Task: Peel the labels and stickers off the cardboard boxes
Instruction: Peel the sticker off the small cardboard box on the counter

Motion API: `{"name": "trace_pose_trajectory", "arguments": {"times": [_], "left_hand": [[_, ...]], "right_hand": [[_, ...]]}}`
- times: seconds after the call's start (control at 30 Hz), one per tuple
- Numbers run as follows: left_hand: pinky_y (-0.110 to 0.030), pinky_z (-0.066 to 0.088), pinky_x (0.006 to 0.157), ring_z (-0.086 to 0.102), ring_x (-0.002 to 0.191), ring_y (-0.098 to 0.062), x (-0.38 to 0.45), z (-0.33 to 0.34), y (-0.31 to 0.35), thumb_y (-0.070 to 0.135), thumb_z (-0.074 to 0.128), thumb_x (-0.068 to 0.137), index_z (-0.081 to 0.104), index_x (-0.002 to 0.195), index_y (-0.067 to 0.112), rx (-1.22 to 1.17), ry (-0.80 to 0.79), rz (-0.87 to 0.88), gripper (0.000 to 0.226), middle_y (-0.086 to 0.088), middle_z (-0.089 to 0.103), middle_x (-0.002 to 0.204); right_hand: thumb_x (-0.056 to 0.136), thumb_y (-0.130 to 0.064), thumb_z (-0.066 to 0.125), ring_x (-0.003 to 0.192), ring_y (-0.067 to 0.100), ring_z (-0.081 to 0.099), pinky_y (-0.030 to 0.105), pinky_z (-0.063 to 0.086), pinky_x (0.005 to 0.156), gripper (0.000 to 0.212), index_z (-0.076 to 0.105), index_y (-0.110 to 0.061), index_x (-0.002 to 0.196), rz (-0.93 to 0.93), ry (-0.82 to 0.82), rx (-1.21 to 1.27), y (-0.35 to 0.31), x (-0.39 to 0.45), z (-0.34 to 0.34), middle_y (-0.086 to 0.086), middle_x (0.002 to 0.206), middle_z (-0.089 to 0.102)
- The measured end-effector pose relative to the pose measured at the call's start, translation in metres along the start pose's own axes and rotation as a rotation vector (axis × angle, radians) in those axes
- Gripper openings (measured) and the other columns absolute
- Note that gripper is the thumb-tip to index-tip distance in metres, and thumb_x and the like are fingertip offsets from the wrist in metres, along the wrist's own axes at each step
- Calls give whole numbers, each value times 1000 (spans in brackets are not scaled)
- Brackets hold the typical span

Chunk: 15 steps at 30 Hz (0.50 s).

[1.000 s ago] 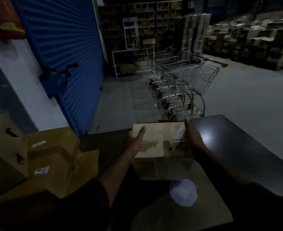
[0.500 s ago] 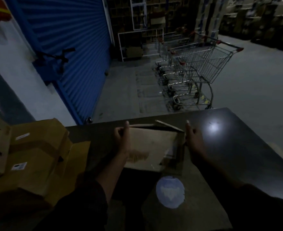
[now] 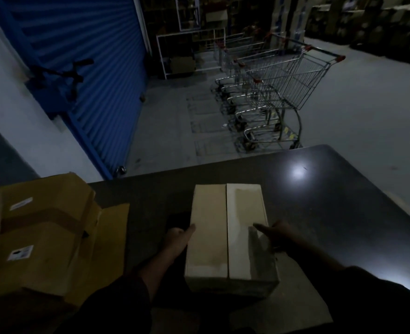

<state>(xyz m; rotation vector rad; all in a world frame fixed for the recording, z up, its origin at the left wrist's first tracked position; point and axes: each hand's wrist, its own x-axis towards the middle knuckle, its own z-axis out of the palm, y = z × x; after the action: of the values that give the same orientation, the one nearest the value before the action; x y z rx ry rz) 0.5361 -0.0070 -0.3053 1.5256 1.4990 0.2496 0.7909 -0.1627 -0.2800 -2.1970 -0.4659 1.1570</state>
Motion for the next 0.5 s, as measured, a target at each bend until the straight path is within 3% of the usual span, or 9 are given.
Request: {"name": "trace_pose_trajectory", "arguments": {"times": [0.07, 0.13, 0.23, 0.4, 0.5], "left_hand": [[-29, 51, 73, 66, 85, -21, 3, 2, 2, 63, 63, 83, 67, 101, 12, -58, -79, -37, 54, -7, 70, 99], [-29, 51, 70, 63, 105, -23, 3, 7, 12, 58, 67, 83, 52, 132, 16, -168, -181, -97, 66, -9, 63, 125], [-31, 52, 72, 62, 106, -23, 4, 10, 26, 45, 73, 84, 44, 140, 16, -277, -276, -86, 70, -8, 61, 127], [-30, 51, 77, 63, 105, -22, 20, 3, 51, 34, 77, 83, 40, 144, 14, -332, -124, 77, 74, -8, 61, 130], [-30, 51, 78, 60, 114, -26, 24, -9, 70, 25, 78, 81, 25, 152, 18, -385, -47, 155, 88, -6, 53, 138]], "right_hand": [[81, -54, 72, 81, 20, 69, 37, 59, 75, 45, 65, -13, 96, -50, -19, -4, 0, -11, 12, 8, 89, 69], [81, -50, 74, 86, 17, 66, 37, 57, 78, 39, 62, -20, 104, -160, -19, 13, -1, -17, 24, 3, 96, 67], [85, -27, 75, 90, 11, 59, 27, 48, 70, 32, 53, -24, 108, -270, -7, 126, -11, -23, 30, -3, 102, 59], [73, -28, 86, 113, 29, 55, 42, 51, 87, 73, 44, -11, 130, -350, 253, 37, -42, -11, 20, 10, 124, 55], [70, -13, 86, 105, 30, 58, 41, 51, 79, 58, 47, -18, 112, -443, 352, 135, -66, -8, 8, 7, 112, 55]]}}
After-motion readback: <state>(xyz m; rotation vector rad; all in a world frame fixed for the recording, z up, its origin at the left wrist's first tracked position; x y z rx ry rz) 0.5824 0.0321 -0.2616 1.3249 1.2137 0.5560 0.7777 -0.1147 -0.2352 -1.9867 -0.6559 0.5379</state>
